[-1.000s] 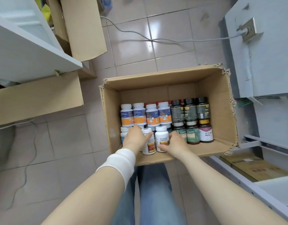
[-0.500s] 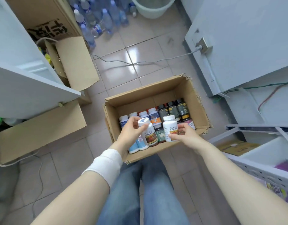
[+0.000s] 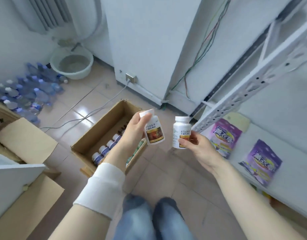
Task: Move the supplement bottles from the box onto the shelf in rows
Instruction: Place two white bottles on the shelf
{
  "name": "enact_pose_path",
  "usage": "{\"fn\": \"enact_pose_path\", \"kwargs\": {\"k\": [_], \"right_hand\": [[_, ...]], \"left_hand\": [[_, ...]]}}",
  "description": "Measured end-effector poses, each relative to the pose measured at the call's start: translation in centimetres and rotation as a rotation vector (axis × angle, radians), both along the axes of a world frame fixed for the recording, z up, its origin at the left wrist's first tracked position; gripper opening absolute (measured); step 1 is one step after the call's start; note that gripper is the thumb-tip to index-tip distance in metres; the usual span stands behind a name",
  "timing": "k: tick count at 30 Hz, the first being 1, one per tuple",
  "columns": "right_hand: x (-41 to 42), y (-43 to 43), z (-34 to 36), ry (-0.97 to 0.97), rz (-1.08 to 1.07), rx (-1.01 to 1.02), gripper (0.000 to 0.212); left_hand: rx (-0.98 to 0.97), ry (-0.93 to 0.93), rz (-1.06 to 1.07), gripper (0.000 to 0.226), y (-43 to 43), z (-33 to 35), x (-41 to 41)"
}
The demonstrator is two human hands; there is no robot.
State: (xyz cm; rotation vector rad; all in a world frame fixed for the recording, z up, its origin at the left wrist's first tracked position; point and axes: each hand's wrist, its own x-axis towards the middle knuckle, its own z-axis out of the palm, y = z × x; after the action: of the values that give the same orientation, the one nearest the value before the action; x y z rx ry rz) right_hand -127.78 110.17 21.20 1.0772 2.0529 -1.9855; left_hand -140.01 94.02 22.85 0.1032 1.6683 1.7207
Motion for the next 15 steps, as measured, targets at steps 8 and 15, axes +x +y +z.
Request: {"fn": "enact_pose_path", "kwargs": {"k": [8,15], "right_hand": [[13.3,7.4,10.2,0.279,-0.249,0.045,0.055],[25.7,15.2,17.3,0.465,-0.338,0.168,0.039]], "left_hand": [[0.19,0.092,-0.204,0.02,11.7,10.3,9.3],[0.287,0.314,-0.428,0.027,22.5,17.3,19.9]]}}
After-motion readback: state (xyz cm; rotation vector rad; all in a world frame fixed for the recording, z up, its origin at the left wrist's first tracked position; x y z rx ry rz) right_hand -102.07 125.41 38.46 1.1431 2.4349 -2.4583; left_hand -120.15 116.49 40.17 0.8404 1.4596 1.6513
